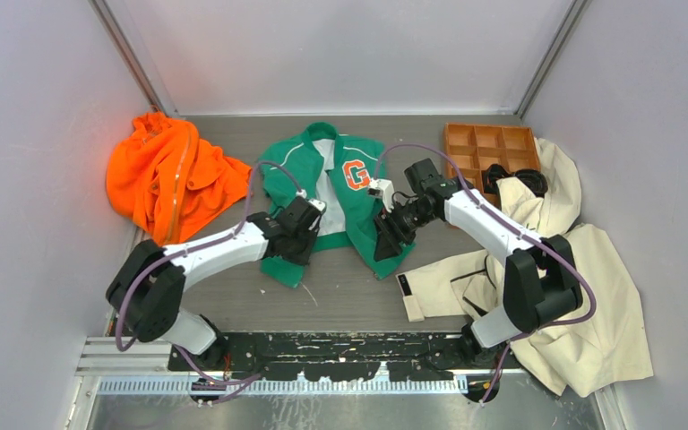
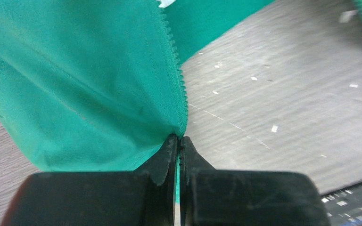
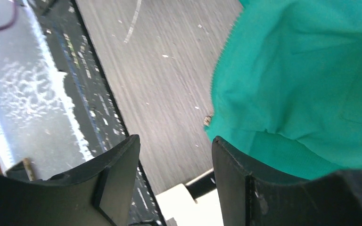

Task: Zip up the jacket
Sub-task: Pick up the jacket from the center of the board.

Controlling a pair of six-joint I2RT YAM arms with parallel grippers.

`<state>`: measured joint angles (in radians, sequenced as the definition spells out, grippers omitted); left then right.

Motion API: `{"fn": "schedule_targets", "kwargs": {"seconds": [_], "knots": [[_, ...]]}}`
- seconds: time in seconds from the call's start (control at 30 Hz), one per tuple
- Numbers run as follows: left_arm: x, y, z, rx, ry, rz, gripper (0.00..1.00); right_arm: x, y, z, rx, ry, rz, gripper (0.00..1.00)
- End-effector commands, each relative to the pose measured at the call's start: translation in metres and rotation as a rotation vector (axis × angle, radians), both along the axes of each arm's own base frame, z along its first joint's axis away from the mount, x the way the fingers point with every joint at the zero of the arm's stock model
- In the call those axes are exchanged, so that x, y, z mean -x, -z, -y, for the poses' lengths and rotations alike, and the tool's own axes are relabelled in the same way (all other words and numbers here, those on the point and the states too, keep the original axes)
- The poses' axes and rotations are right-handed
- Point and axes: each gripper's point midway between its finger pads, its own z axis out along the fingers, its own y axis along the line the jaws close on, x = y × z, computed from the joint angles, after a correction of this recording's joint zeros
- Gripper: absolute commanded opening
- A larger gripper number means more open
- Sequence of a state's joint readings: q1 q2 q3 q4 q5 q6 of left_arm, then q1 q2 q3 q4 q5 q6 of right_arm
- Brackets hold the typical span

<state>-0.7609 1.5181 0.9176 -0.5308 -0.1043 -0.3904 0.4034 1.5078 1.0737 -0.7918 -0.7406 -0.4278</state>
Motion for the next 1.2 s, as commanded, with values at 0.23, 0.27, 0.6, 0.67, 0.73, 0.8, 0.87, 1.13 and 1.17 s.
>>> {"fn": "schedule_targets", "kwargs": {"seconds": [0.23,0.27,0.6,0.67,0.73,0.8,0.87,1.13,1.17], "knots": [[0.007,-0.061,0.068,0.460,0.026,0.020,0.00,-0.018,-0.054,-0.062,-0.344,0.167,-0.112,0.71],[0.008,-0.062,0.071,0.486,0.026,0.016,0.00,-0.027,-0.056,-0.067,-0.368,0.201,-0.114,0.72],[0.014,-0.071,0.082,0.686,0.018,0.076,0.00,-0.060,-0.034,-0.093,-0.363,0.489,-0.232,0.77],[0.014,-0.073,0.082,0.711,0.012,0.087,0.00,-0.060,-0.022,-0.095,-0.324,0.527,-0.246,0.75],[0.014,-0.076,0.083,0.736,0.007,0.098,0.00,-0.061,-0.011,-0.097,-0.298,0.557,-0.272,0.71],[0.013,-0.078,0.083,0.756,0.003,0.108,0.00,-0.058,-0.004,-0.101,-0.288,0.558,-0.302,0.67],[0.013,-0.081,0.084,0.771,0.001,0.114,0.00,-0.053,0.003,-0.107,-0.273,0.550,-0.325,0.66],[0.016,-0.081,0.090,0.814,0.015,0.093,0.00,-0.043,0.018,-0.127,-0.256,0.517,-0.419,0.65],[0.016,-0.080,0.091,0.814,0.013,0.091,0.00,-0.041,0.019,-0.128,-0.258,0.510,-0.426,0.63]]}}
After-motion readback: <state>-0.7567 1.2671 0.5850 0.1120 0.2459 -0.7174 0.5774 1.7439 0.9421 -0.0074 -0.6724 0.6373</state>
